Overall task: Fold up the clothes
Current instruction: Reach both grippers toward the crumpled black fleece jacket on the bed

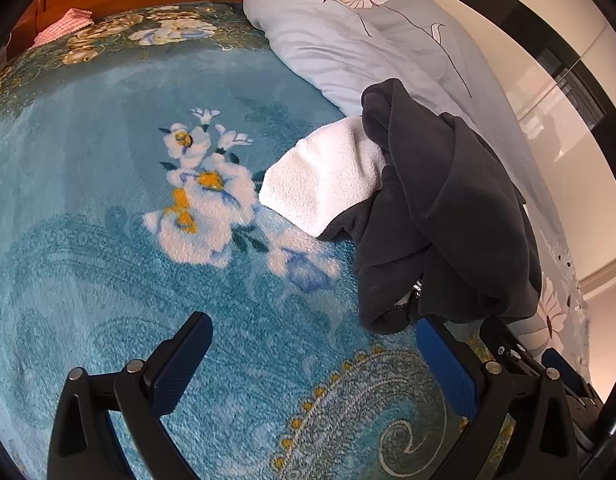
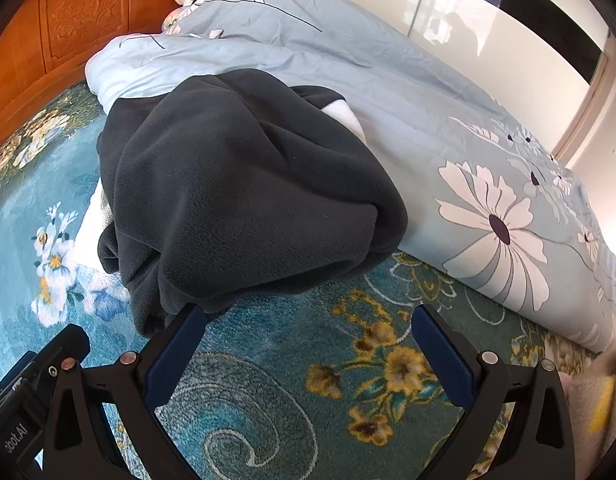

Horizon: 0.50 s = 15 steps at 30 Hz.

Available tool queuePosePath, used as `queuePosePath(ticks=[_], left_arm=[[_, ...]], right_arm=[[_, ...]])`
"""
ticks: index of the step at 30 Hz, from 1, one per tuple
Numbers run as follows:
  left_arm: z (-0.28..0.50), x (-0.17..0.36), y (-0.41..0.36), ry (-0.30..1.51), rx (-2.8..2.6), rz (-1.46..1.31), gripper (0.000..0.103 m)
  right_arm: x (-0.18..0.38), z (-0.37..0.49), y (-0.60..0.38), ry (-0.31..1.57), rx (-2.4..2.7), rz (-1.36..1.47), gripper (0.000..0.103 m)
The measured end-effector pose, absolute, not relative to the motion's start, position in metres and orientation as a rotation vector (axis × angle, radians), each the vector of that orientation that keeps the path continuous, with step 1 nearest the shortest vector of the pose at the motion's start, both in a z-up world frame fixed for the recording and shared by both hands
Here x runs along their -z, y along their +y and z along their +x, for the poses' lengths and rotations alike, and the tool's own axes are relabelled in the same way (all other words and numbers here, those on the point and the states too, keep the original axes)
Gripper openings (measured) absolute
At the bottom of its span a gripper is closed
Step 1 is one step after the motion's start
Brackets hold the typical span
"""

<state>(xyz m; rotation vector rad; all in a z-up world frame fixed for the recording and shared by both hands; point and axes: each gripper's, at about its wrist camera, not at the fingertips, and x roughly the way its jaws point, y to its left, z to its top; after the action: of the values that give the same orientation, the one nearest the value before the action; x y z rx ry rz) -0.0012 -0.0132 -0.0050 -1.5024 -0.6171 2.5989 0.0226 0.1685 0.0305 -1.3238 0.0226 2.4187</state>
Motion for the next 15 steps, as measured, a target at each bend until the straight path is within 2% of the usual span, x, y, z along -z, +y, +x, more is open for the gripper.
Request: queuePosePath(ticks=[11, 15], left_arm=[[-0.002, 0.006, -0.037, -0.706, -2.668, -1.555, 0.103], [0.002, 0.014, -0.067, -0.909, -2.687, -1.57, 0.103]], right_arm=[[-0.028, -0.002, 0.153, -0.097, -2.465, -1.362, 0.103], [-0.029, -0.015, 0.133, -0.246, -2.498, -1.334, 0.103]])
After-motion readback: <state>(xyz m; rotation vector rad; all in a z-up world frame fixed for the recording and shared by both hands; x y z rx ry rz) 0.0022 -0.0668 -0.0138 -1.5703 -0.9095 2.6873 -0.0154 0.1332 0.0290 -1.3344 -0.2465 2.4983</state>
